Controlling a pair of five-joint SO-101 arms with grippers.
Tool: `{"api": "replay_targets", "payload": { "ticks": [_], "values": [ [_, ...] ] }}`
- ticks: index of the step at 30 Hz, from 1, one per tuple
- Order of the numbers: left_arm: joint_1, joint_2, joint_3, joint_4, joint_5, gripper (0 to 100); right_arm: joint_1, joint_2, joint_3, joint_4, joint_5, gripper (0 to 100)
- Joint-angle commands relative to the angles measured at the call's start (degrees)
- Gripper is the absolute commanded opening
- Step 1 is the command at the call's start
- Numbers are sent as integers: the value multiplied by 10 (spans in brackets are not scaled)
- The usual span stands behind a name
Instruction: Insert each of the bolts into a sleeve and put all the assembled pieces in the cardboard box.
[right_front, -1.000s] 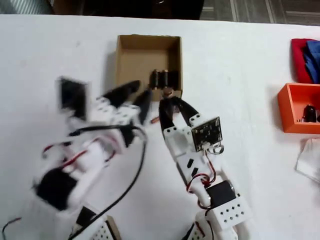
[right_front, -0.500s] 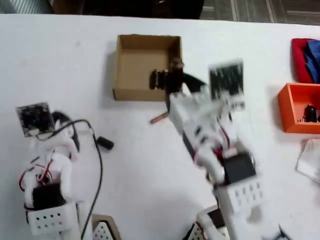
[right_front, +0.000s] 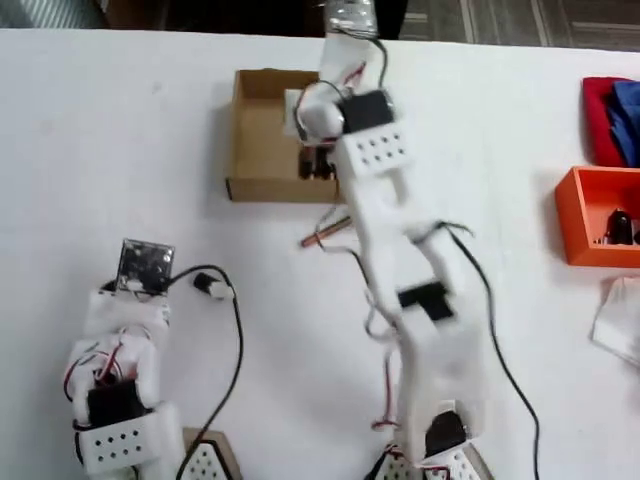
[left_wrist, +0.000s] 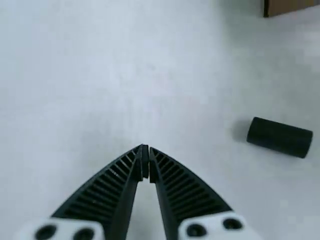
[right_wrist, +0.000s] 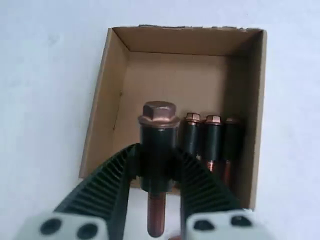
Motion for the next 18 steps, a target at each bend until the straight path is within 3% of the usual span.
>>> {"api": "replay_targets", "payload": {
  "ticks": [1,6,18],
  "values": [
    [-7,-4,15,11,-4,28,3,163,-275,29,-4,20],
    [-5,-4,15,12,-4,28,4,302,-421,15,-4,20],
    [-5,-4,15,12,-4,28,-7,377,-427,-35,-4,20]
  ]
}}
